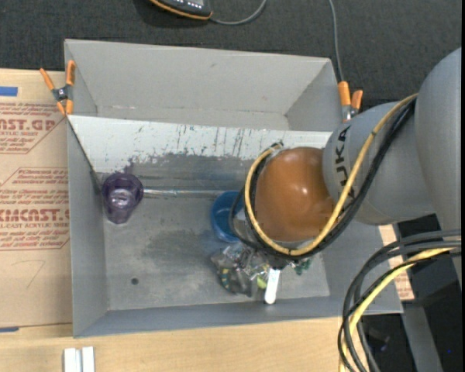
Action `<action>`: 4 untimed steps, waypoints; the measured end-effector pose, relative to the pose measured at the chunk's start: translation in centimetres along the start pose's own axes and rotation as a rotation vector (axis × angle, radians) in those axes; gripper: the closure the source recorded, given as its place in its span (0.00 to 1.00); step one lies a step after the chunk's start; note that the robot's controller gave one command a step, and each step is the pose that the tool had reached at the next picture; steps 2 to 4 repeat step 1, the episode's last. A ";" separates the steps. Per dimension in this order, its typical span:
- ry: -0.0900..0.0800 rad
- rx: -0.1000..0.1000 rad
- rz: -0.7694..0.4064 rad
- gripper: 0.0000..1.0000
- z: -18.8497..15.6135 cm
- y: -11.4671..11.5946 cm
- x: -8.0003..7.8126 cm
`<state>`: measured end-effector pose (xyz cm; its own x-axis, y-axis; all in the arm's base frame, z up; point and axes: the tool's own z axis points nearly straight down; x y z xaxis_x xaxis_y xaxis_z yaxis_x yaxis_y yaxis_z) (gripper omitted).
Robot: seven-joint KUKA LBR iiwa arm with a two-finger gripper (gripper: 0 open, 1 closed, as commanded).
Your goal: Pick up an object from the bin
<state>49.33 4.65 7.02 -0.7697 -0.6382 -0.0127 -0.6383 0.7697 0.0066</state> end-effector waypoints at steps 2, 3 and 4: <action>0.000 0.000 0.000 1.00 0.0 0.0 0.0; 0.000 0.000 0.000 1.00 0.0 0.0 0.0; 0.000 0.000 0.000 1.00 0.0 0.0 0.0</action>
Offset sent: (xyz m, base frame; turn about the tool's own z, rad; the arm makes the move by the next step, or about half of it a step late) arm -0.0051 -0.0187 -0.0002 0.0019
